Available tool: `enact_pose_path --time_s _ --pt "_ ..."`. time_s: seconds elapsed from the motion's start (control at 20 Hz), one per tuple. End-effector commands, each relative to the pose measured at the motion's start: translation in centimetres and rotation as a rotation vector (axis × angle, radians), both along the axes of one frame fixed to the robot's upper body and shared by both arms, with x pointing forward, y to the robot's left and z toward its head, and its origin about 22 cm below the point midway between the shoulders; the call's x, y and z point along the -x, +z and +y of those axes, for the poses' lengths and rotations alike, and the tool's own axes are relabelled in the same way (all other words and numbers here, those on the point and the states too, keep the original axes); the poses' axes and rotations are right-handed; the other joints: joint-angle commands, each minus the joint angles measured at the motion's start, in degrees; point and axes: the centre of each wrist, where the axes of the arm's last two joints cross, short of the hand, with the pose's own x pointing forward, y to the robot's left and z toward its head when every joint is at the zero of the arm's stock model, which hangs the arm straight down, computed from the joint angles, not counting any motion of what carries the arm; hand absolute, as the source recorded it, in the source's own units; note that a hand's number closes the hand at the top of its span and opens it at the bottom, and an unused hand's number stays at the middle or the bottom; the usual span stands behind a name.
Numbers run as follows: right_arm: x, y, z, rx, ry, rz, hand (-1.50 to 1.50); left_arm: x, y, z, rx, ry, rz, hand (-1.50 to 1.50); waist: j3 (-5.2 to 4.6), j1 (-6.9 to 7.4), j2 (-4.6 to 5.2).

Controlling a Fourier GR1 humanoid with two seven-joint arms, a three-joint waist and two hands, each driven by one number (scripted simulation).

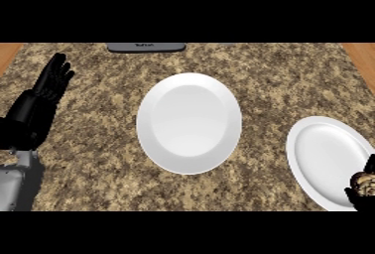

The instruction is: Pick the cupcake from the plate and place it in the plate

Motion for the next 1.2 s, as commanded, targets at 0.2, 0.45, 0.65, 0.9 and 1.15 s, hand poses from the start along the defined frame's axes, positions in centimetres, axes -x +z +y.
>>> enact_pose_path --time_s 0.2,0.45,0.65,0.9,1.15 --pt "2.4 5.5 5.6 -0.189 0.284 -0.291 1.5 0.1 -0.1 0.6 -0.015 0.003 0.004 0.0 0.02 -0.17 -0.05" --pt "3.0 8.9 8.9 -0.349 0.391 -0.39 1.5 -0.1 0.6 -0.4 0.009 -0.011 -0.006 0.0 0.04 0.98 0.14" --pt "1.2 9.4 12.9 -0.379 0.425 -0.396 1.5 0.6 0.2 0.5 0.004 -0.038 -0.013 0.0 0.01 2.14 0.37" --pt "-1.8 11.0 17.4 -0.383 0.466 -0.353 1.5 -0.1 0.6 -0.8 0.0 -0.03 -0.003 0.0 0.01 2.08 0.39" --pt "-4.7 10.3 22.1 -0.469 0.47 -0.357 1.5 0.0 0.3 -0.4 0.002 -0.041 -0.007 0.0 0.03 2.08 0.37"
